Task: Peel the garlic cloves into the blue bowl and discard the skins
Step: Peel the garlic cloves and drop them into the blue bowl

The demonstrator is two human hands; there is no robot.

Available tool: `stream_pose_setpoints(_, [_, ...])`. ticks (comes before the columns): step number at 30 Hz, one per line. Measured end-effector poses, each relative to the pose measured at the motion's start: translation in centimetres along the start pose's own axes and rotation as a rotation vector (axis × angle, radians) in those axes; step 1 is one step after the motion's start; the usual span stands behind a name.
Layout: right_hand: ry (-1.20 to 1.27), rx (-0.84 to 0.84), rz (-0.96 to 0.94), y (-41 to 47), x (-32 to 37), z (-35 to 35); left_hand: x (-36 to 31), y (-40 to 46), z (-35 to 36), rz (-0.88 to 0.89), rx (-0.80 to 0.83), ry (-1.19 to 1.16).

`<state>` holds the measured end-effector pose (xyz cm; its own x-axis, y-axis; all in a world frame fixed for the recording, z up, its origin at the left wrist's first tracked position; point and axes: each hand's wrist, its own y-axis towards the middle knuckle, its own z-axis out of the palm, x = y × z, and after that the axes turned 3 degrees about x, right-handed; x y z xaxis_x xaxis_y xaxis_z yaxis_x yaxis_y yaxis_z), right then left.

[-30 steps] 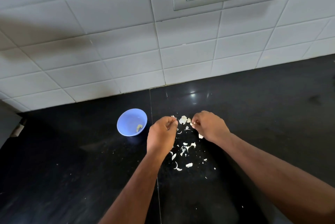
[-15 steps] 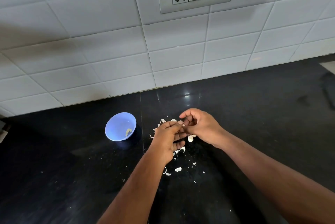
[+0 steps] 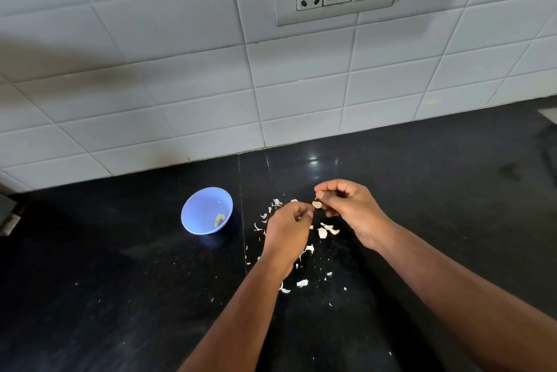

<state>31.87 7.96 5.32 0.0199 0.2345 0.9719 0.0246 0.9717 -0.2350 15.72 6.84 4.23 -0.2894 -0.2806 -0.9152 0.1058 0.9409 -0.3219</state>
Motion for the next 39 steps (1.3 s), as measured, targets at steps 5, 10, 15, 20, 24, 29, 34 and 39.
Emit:
stream_pose_setpoints(5, [-0.143, 0.028, -0.056, -0.8, 0.0, 0.7, -0.4, -0.1, -0.5, -0.05, -0.007, -0.305])
stream_pose_setpoints(10, [-0.059, 0.011, -0.035, -1.4, -0.3, 2.3, -0.1, -0.2, -1.3, -0.036, 0.002, -0.391])
stream_pose_setpoints(15, [0.068, -0.023, 0.034, -2.0, -0.7, 3.8, 0.3, -0.4, -1.8, -0.034, -0.079, -0.393])
stream_pose_setpoints(20, [-0.068, 0.026, -0.038, -2.4, -0.1, 4.7, 0.4, -0.5, -2.9, -0.091, -0.08, -0.368])
stream_pose_setpoints(24, [-0.241, 0.088, -0.1, -2.5, 0.5, 5.4, 0.8, -0.7, -4.0, -0.124, 0.021, -0.413])
stream_pose_setpoints(29, [-0.197, 0.203, -0.085, -2.6, 1.4, 6.1, 1.2, -1.2, -5.5, -0.165, 0.033, -0.577])
stream_pose_setpoints(34, [-0.239, 0.151, -0.097, -2.2, 1.1, 7.2, 1.3, -1.7, -6.0, -0.159, -0.128, -0.475])
stream_pose_setpoints(39, [-0.743, 0.186, -0.035, -1.0, -0.3, 6.9, 2.4, -1.6, -7.5, -0.186, -0.322, -0.361])
